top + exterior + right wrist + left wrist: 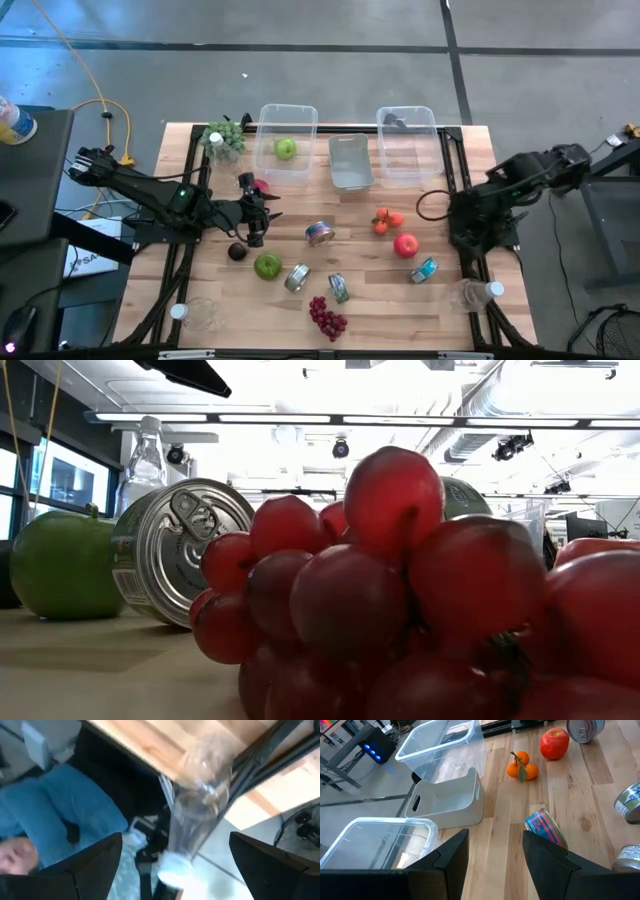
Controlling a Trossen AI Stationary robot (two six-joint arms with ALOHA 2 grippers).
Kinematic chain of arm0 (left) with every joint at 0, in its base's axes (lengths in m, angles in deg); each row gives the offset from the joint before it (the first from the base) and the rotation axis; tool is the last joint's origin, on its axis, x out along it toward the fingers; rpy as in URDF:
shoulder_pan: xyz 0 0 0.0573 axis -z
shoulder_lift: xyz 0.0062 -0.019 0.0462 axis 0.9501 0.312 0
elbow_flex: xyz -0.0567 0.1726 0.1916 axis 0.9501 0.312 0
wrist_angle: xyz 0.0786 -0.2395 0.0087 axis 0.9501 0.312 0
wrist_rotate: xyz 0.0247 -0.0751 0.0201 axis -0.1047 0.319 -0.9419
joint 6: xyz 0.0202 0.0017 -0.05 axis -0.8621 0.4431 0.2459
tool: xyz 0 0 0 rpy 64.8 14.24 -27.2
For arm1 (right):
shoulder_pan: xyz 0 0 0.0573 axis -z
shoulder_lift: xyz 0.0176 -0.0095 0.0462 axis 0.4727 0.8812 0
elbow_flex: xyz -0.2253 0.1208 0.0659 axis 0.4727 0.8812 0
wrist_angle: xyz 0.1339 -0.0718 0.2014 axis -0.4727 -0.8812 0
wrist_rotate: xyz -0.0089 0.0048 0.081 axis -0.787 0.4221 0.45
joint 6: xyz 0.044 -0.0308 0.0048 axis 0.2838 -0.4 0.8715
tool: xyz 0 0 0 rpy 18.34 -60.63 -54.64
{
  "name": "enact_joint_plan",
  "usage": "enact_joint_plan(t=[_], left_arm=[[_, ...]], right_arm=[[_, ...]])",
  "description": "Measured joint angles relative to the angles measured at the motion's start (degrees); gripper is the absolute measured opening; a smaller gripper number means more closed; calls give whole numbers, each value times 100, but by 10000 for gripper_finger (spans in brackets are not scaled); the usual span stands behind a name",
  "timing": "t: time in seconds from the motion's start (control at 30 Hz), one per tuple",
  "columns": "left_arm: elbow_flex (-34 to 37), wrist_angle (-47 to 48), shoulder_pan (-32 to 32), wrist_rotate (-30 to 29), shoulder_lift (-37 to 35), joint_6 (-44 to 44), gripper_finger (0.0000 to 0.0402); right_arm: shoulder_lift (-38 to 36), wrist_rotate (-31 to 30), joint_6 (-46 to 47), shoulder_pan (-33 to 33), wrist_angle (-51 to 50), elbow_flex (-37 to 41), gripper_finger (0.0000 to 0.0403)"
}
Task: Pick & Place Food Item
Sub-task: Put the bottom right plastic bottle into the right transparent bin
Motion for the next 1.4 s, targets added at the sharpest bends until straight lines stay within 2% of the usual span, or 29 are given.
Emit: enact_joint_plan(t=[0.27, 0.67, 0.77, 0.87, 1.07, 1.4], left_arm=[[0, 2, 1, 0, 0, 0, 177], [0, 2, 1, 0, 0, 0, 177], [0, 2, -1, 0, 0, 0, 177], [0, 2, -1, 0, 0, 0, 177], [0, 1, 1, 1, 0, 0, 177], [0, 2, -1, 0, 0, 0, 177]], right_arm=[[-182, -629, 192, -452, -1, 4, 359], [-161, -194, 1334, -1264, 8, 4, 359], [-168, -310, 1513, -1417, 1, 6, 359], [-155, -264, 1529, -1431, 0, 150, 359], [-149, 252, 1522, -1433, -1, 597, 359], [-107, 58, 1005, -1285, 1, 730, 359]])
